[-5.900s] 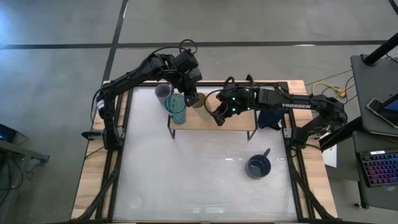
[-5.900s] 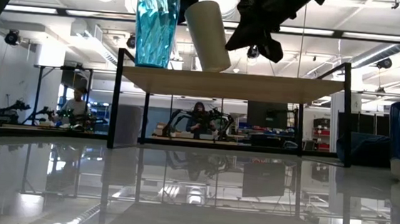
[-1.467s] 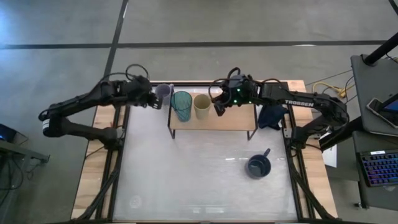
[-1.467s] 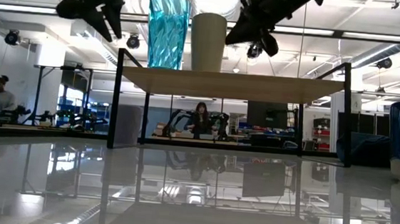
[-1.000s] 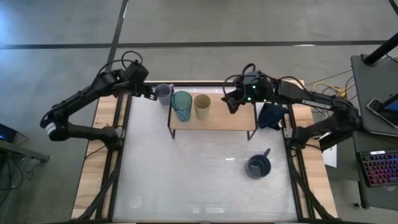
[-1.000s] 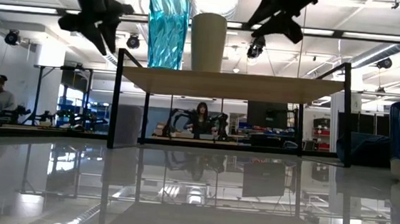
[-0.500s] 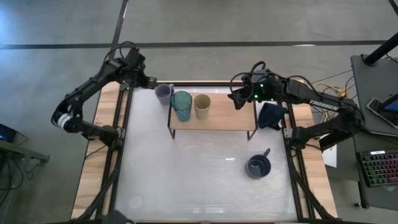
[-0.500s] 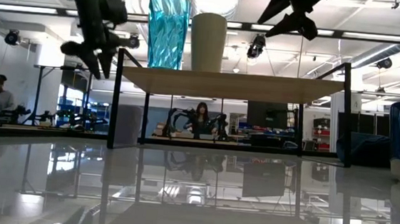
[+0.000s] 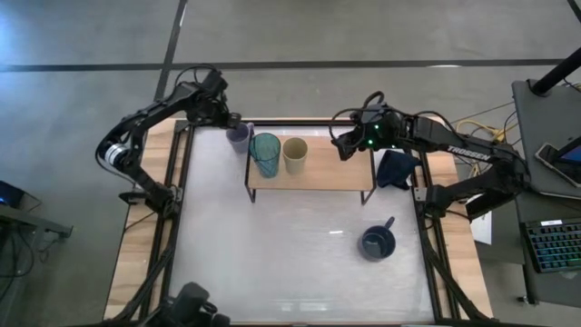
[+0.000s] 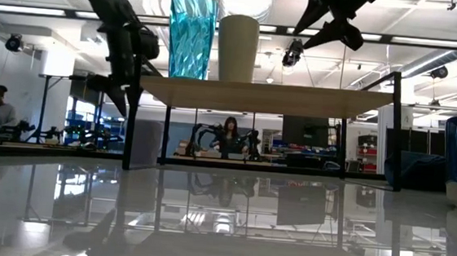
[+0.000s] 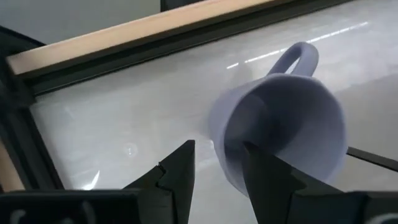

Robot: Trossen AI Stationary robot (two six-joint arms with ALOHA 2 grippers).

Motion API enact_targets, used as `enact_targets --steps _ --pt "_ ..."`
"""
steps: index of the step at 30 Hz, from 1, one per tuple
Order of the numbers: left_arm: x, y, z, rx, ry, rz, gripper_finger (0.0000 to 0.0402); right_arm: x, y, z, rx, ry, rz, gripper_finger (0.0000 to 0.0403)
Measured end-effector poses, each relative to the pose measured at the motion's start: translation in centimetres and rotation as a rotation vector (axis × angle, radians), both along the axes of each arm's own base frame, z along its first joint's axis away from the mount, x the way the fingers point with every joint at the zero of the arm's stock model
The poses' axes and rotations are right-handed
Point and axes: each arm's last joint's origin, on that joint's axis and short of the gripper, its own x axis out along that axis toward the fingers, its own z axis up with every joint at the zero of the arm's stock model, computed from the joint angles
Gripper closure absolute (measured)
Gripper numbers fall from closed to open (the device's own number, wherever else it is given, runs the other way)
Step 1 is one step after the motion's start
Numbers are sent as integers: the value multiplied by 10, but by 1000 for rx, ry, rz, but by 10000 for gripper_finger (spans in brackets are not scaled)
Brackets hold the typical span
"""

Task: Stack small to large cups/mugs on shelf
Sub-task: Put the purple mug on the shelf

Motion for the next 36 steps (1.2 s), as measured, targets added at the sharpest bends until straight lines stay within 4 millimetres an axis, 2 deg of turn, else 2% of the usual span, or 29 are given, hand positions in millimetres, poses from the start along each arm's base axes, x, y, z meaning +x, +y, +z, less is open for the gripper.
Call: enact_targets --steps 19,28,36 --pt "5 12 -25 -2 18 -50 288 0 -1 0 18 -9 -51 223" --pt "6 12 -27 5 14 -51 288 0 -1 0 18 -9 -51 223" --pt "3 7 -42 -25 26 -43 290 0 -1 0 18 -9 -51 223"
